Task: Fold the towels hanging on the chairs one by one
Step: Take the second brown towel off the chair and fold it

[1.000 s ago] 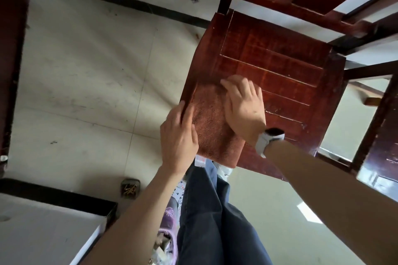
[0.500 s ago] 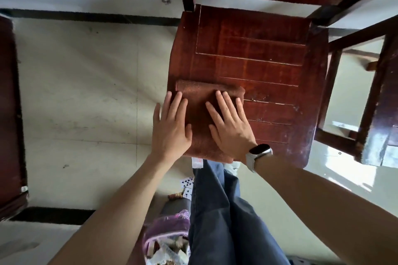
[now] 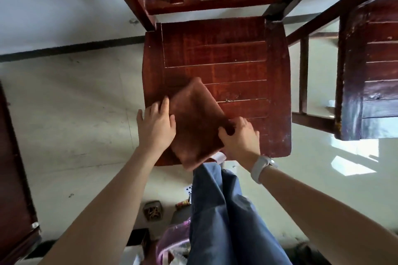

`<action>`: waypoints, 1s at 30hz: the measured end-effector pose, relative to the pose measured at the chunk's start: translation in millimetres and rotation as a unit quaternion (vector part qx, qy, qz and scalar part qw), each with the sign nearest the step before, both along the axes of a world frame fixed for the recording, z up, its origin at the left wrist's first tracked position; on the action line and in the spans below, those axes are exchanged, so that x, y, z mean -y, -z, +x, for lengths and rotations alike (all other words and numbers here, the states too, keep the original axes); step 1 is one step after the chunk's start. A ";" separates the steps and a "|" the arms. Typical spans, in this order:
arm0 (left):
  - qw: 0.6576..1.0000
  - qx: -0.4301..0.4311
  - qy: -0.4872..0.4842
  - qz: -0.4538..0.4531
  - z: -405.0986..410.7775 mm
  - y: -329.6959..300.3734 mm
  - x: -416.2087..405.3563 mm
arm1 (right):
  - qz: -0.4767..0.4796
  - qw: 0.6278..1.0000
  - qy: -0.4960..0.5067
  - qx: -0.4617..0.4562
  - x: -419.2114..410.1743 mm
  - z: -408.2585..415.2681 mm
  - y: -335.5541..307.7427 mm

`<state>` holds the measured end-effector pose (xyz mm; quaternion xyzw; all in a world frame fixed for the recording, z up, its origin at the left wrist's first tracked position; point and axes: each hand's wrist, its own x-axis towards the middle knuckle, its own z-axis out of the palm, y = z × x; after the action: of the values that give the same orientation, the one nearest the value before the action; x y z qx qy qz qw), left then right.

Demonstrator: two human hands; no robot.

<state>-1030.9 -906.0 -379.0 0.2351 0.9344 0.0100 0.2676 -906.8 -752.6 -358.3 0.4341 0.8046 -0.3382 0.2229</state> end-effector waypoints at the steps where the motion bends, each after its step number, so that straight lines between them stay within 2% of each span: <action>1: 1.000 0.014 -0.028 0.000 3.8 -3.3 1.0 | 0.052 0.996 0.018 -0.063 -15.8 -5.4 -3.3; 3: 0.992 0.042 -0.107 0.042 5.3 -7.7 0.8 | 0.131 0.976 0.070 -0.162 -44.7 -13.6 -6.5; 4: 0.984 0.059 -0.152 0.078 3.0 -8.7 -0.4 | 0.137 0.970 0.097 -0.175 -53.5 -13.8 -4.5; 7: 0.951 0.126 -0.242 0.144 -7.1 -3.7 -7.1 | 0.053 0.976 0.170 -0.127 -56.2 -7.0 6.4; 10: 0.939 0.151 -0.274 0.141 -14.9 1.9 -17.6 | -0.065 0.975 0.209 -0.041 -33.9 5.8 23.8; 12: 0.942 0.143 -0.275 0.129 -18.7 4.8 -25.7 | -0.098 0.962 0.256 -0.010 -19.9 9.1 30.0; 14: 0.933 0.149 -0.301 0.129 -21.7 5.2 -33.1 | -0.120 0.934 0.337 -0.016 -13.5 6.1 31.9; 17: 0.887 0.209 -0.380 0.161 -26.9 5.5 -39.3 | -0.173 0.899 0.400 -0.035 -14.5 -3.9 27.4; 21: 0.813 0.326 -0.439 0.200 -36.1 -0.3 -37.0 | -0.159 0.918 0.361 -0.028 -19.5 -4.7 26.9; 23: 0.790 0.357 -0.442 0.230 -35.1 -9.4 -36.7 | -0.137 0.926 0.349 -0.040 -23.5 0.3 20.0; 26: 0.813 0.345 -0.402 0.243 -27.1 -30.0 -43.7 | -0.140 0.927 0.335 -0.096 -30.7 10.8 -6.7; 30: 0.899 0.244 -0.281 0.229 -9.5 -69.7 -67.0 | -0.124 0.936 0.279 -0.174 -49.5 32.7 -50.6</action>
<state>-1040.4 -839.1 -309.3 0.0077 0.8388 0.3556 0.4122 -874.0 -703.1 -307.7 0.5444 0.6292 -0.5540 0.0286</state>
